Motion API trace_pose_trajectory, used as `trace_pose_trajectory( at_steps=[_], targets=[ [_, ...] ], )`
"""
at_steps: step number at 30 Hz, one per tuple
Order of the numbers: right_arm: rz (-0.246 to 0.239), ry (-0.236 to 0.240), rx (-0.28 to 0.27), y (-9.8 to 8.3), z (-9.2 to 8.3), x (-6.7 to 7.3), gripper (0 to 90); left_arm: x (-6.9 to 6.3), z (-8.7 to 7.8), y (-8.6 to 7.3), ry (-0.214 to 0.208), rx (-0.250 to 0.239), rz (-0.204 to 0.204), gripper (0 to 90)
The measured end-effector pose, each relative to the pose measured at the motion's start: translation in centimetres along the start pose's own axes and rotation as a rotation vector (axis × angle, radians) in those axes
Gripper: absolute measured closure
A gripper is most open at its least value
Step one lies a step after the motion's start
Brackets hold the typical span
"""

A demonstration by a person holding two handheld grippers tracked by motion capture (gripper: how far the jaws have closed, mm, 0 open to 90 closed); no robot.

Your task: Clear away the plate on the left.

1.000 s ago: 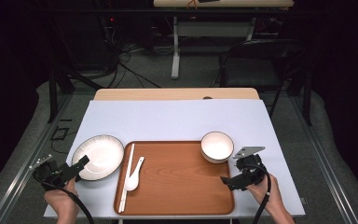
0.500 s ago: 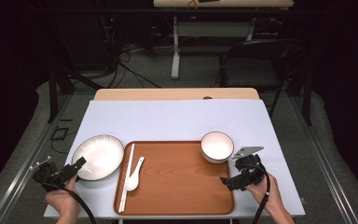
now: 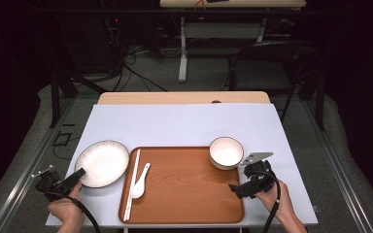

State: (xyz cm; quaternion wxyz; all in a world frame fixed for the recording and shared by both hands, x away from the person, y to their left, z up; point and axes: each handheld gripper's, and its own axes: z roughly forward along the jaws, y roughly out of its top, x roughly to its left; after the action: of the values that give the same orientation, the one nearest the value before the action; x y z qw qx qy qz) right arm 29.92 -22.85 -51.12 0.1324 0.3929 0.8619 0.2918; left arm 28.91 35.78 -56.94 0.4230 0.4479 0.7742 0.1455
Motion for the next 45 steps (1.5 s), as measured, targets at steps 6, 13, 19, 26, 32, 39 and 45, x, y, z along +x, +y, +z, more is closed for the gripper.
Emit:
trace_pose_trajectory(
  at_steps=[6, 13, 19, 26, 32, 39, 45],
  targets=[
    [-0.005, 0.000, -0.001, 0.1, 0.0, 0.0, 0.9, 0.3, 0.2, 0.0, -0.025, -0.004, -0.028, 77.7],
    [-0.005, -0.001, -0.002, 0.1, 0.0, 0.1, 1.1, 0.9, -0.3, 0.8, -0.088, -0.024, -0.081, 83.7],
    [-0.008, -0.003, -0.011, 0.2, -0.1, 0.1, 1.2, 0.5, -1.1, 1.9, -0.100, -0.064, 0.000, 84.4],
    [-0.005, 0.005, -0.027, 0.4, -0.2, 0.2, 1.5, -0.2, -1.6, 2.8, -0.100, -0.077, 0.085, 83.8],
    [-0.015, 0.015, -0.040, 0.4, -0.3, 0.2, 1.3, -0.9, -2.2, 3.3, -0.104, -0.095, 0.132, 83.1],
    [-0.008, 0.021, -0.049, 0.4, -0.4, 0.0, 1.3, -1.3, -3.0, 3.9, -0.126, -0.121, 0.162, 82.9],
    [0.003, 0.032, -0.055, 0.4, -0.5, 0.0, 1.3, -1.6, -3.8, 4.3, -0.154, -0.136, 0.175, 82.6]
  ],
)
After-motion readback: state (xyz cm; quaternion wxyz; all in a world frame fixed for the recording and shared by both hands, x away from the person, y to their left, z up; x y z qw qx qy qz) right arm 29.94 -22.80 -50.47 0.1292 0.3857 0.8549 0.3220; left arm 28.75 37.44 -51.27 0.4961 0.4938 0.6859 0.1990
